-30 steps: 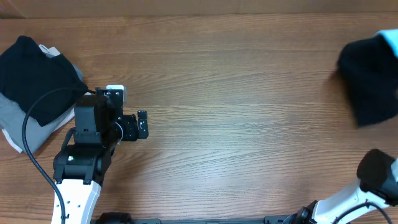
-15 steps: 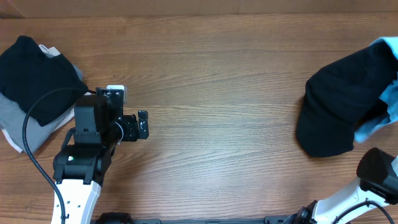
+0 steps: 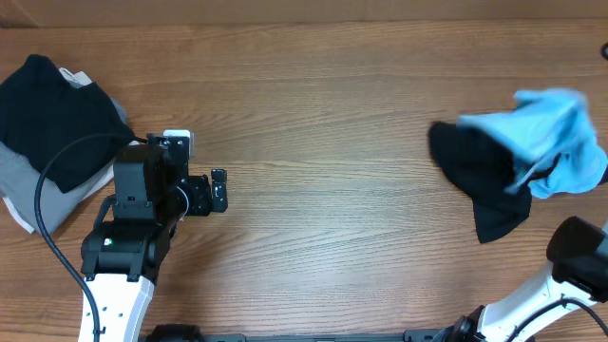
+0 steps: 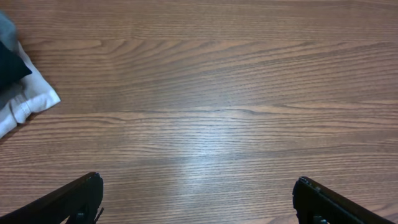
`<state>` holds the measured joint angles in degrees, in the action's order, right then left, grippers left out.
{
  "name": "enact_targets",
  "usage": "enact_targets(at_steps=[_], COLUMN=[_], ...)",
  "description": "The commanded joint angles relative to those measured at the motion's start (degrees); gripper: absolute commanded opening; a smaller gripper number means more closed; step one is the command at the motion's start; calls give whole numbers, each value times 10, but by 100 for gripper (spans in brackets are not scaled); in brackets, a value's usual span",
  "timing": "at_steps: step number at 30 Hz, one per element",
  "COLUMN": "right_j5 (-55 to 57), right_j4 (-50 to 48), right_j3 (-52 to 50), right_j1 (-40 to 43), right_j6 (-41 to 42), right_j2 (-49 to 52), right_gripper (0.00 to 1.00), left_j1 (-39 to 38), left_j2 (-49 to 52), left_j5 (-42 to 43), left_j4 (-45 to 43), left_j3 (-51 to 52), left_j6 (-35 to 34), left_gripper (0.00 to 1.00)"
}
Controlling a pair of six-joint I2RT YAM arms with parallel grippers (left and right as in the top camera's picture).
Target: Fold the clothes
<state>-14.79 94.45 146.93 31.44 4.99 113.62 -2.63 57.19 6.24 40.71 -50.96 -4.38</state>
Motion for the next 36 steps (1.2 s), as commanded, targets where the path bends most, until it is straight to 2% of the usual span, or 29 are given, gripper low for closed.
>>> enact_targets(at_steps=[1,5,6,7,8,11,16,21,25,30,36], right_j5=[-278,-113,-87,-78,-73,-69,-28,-8,82,94,99], right_j4=[-2,0,4,9,17,26,16,-18,-61,-120,-112], right_j3=[2,2,1,0,-7,-54,-252,-390,-479,-518,-519], right_j1=[-2,-2,-2,-2,-2,-6,-44,-75,-93,-98,-106], right_j6=[-163,-79,-63,-62,-62,-62,-66,-64,-9,0,0], right_j2=[-33,-33,-33,-33,-33,-33,-33,-33,-33,-33,-33], right_gripper=[9,9,17,30,59,61,58,58,58,58,59], left_j1=[-4,-4,-4,-4,-4,-4,-4,-4,-4,-4,-4], left_j2=[1,1,1,1,1,1,1,1,1,1,1], left_j5=[9,9,9,9,9,9,9,9,9,9,9], left_j4=[-3,-2,-2,-2,-1,4,4,3,3,2,2], left_j3=[-14,-14,-14,-14,-14,-14,-14,-14,-14,-14,-14], left_j6=[-6,-6,-6,-6,-6,-6,-6,-6,-6,-6,-6], left_gripper=[100,100,100,100,100,100,100,100,100,100,100])
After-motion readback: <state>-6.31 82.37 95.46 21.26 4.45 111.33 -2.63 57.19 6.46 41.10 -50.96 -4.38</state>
